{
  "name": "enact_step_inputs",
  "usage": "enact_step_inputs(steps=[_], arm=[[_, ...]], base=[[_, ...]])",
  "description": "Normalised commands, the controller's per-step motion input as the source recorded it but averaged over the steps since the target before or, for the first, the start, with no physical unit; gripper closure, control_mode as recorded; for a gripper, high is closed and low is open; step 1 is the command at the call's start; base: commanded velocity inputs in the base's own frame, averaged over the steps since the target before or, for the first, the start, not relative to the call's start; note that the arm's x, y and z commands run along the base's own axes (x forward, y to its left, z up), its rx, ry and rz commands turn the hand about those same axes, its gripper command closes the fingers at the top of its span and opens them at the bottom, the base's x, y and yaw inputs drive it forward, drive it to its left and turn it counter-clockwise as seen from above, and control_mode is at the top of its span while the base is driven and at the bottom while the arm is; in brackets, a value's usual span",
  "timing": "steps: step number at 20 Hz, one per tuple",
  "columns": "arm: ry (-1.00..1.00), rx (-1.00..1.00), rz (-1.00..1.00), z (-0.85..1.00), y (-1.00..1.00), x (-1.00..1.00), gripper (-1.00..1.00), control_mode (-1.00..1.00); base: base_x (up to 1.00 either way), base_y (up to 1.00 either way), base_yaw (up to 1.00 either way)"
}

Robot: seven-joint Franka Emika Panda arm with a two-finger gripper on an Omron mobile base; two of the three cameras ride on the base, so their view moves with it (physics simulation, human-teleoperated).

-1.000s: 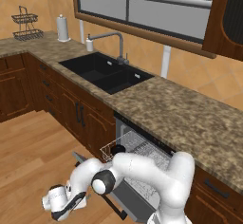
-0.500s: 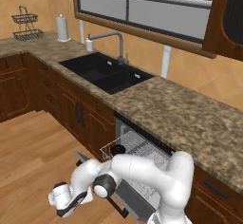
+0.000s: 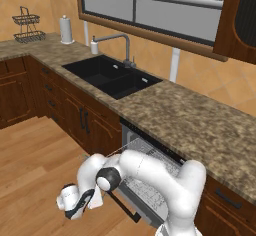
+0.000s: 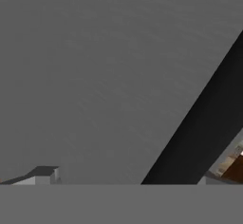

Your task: Pick up the cup and bowl from the counter, place them in the dishwasher, and close the dishwasher door.

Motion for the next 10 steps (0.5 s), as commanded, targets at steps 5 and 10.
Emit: enact_step_inputs(steps=[5, 10], arm=[[0.04, 0.0, 0.0, 0.0, -1.0, 0.72, -1.0, -1.0], [-0.06, -0.02, 0.0, 0.0, -1.0, 0.67, -1.0, -1.0]], base=[[0.0, 0.0, 0.0], [0.0, 0.0, 0.0]])
